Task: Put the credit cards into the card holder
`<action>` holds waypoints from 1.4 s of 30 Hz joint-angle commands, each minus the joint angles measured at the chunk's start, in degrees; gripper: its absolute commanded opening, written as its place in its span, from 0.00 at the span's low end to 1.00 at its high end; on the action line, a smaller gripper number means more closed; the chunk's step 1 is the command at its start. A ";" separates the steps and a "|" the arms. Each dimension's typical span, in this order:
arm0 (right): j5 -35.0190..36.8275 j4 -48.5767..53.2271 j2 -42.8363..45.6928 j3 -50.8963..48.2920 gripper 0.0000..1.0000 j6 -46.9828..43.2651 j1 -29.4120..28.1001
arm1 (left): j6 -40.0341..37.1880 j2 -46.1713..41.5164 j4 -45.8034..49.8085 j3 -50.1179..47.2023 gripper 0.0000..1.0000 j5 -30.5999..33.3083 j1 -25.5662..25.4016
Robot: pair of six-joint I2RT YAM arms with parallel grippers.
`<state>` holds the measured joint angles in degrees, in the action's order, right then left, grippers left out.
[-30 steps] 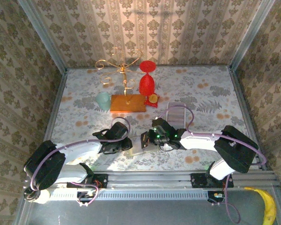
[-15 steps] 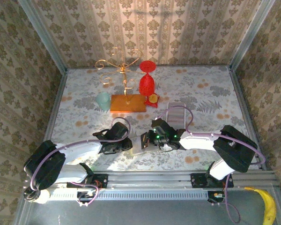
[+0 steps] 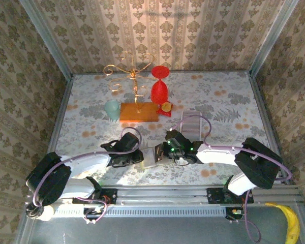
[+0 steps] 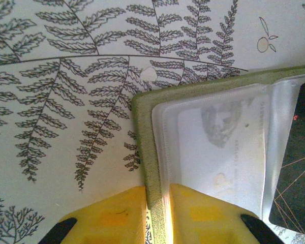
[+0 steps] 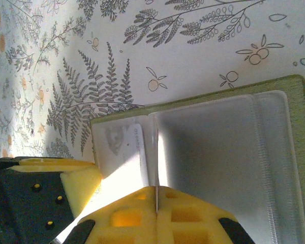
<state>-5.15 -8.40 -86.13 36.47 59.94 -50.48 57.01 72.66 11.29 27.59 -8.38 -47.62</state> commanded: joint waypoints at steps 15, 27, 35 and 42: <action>-0.99 -3.94 -3.69 -0.15 0.00 1.09 -0.24 | 0.47 0.99 1.57 -1.32 0.18 -0.47 -0.58; -1.40 -5.35 -2.12 -0.96 0.00 2.34 -0.32 | 0.55 0.90 1.54 -1.75 0.17 -0.42 -0.70; -1.93 -3.49 -2.01 -0.62 0.00 2.82 -0.79 | 0.63 0.97 1.49 -1.75 0.17 -0.33 -0.66; -1.80 0.95 -0.41 -0.17 0.00 2.76 -0.92 | 0.60 0.98 1.44 -1.93 0.16 -0.30 -0.66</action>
<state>-6.46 -10.59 -87.99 36.18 61.78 -50.61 57.04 72.66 11.05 27.22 -8.32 -47.62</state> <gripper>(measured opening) 0.046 0.165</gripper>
